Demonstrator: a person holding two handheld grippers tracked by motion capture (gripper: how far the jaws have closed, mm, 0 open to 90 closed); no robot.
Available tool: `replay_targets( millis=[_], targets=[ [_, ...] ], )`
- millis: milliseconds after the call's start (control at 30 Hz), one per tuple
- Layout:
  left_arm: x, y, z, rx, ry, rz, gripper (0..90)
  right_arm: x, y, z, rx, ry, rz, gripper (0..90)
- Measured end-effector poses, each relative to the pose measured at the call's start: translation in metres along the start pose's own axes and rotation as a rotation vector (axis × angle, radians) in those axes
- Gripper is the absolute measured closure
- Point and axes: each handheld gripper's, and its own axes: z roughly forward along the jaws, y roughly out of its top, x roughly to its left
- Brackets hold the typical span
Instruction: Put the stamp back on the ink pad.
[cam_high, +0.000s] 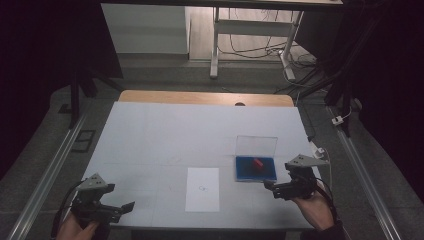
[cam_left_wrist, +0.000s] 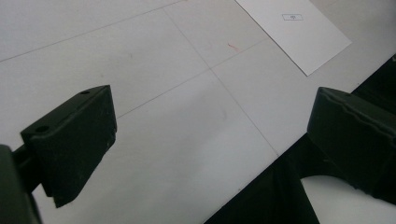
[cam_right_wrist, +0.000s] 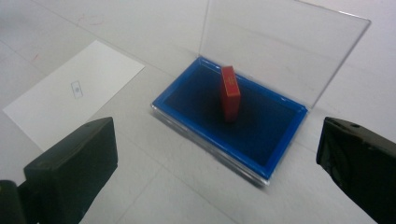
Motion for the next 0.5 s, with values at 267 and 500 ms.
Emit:
replay_targets(
  millis=[267,500],
  targets=[
    [0.0,0.0,0.0,0.0,0.0,-0.002,1.9,-0.001,-0.013,-0.017,-0.02,-0.018,0.027,0.0],
    [0.001,0.0,-0.001,-0.006,-0.002,-0.008,1.8,0.0,-0.027,-0.03,-0.027,-0.031,0.046,0.0]
  ],
)
